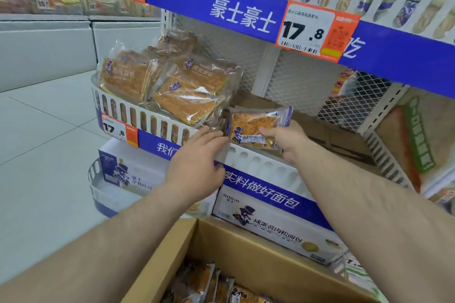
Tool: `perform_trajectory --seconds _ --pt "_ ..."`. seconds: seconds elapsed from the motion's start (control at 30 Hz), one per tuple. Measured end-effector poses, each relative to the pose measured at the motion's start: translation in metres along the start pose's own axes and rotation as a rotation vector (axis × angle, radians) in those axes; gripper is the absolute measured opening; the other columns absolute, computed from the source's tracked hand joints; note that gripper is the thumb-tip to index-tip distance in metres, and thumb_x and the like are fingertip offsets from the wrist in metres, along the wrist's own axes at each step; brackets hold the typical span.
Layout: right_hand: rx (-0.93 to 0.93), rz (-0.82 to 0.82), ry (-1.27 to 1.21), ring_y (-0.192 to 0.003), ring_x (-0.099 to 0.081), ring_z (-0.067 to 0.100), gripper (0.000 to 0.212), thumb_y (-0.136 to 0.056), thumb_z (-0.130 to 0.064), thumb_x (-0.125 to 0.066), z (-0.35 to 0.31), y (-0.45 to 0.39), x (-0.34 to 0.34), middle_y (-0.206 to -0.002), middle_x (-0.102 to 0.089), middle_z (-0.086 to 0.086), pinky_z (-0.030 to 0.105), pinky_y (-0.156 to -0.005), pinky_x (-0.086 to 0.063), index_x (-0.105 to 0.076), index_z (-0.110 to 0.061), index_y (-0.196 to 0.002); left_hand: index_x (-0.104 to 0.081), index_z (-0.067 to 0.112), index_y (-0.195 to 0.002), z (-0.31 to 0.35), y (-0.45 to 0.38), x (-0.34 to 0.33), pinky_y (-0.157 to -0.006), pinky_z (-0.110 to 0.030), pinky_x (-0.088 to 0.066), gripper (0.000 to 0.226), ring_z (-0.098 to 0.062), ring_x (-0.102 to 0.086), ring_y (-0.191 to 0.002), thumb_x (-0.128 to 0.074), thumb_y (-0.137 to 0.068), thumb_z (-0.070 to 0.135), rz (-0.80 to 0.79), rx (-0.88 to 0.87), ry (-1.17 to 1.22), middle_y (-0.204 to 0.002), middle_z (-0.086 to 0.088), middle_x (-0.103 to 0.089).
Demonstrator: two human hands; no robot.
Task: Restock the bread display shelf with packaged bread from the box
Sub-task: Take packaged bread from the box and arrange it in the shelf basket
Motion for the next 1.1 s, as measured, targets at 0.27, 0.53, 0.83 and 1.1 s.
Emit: perform_trajectory --seconds 0.27,0.53,0.83,1.1 --pt "-0.212 -0.038 0.605 -0.096 -0.064 0.026 0.053 -0.076 -0.036 -0.084 0.016 0.001 -0.011 -0.108 -0.065 0.012 0.041 -0.081 -0.055 -0.06 -0.011 -0.116 -0.046 0.026 -0.146 -0.002 0.003 -0.003 -0.116 -0.021 -0.012 0.062 -0.01 -0.021 -0.149 -0.065 -0.087 0.022 0.041 0.018 0.064 -0.153 0.011 -0.042" --pt "-0.282 -0.093 0.403 -0.069 -0.068 0.018 0.023 -0.095 -0.012 -0.064 0.008 0.008 -0.023 -0.091 -0.07 0.011 0.03 -0.054 -0.053 -0.063 -0.006 -0.118 -0.045 0.027 -0.146 0.002 0.004 0.002 -0.118 -0.026 -0.018 0.06 -0.009 -0.02 -0.149 -0.065 -0.089 0.026 0.017 0.06 0.069 -0.154 0.012 -0.041" --pt "-0.094 0.106 0.714 -0.079 -0.056 0.02 0.033 -0.089 -0.028 -0.071 -0.019 0.068 0.018 -0.088 -0.056 0.005 0.032 -0.063 -0.046 -0.057 -0.007 -0.11 -0.042 0.025 -0.148 0.033 0.011 0.013 -0.123 -0.042 -0.009 0.061 -0.015 -0.019 -0.149 -0.06 -0.089 0.029 -0.068 0.079 0.012 -0.16 0.004 -0.03" --pt "0.836 0.297 0.579 -0.073 -0.049 0.011 0.006 -0.085 -0.011 -0.064 -0.012 0.194 0.011 -0.081 -0.054 -0.005 0.017 -0.064 -0.038 -0.061 -0.014 -0.089 -0.058 0.024 -0.128 0.061 0.074 -0.007 -0.1 -0.034 -0.045 0.043 -0.017 -0.05 -0.123 -0.064 -0.086 0.027 -0.373 0.053 0.074 -0.134 0.002 -0.054"
Point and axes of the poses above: each hand's wrist, its own y-axis away from the middle knuckle, its own x-axis out of the back of the hand, z = x × y, the point moved 7 cm from there along -y, towards the middle knuckle
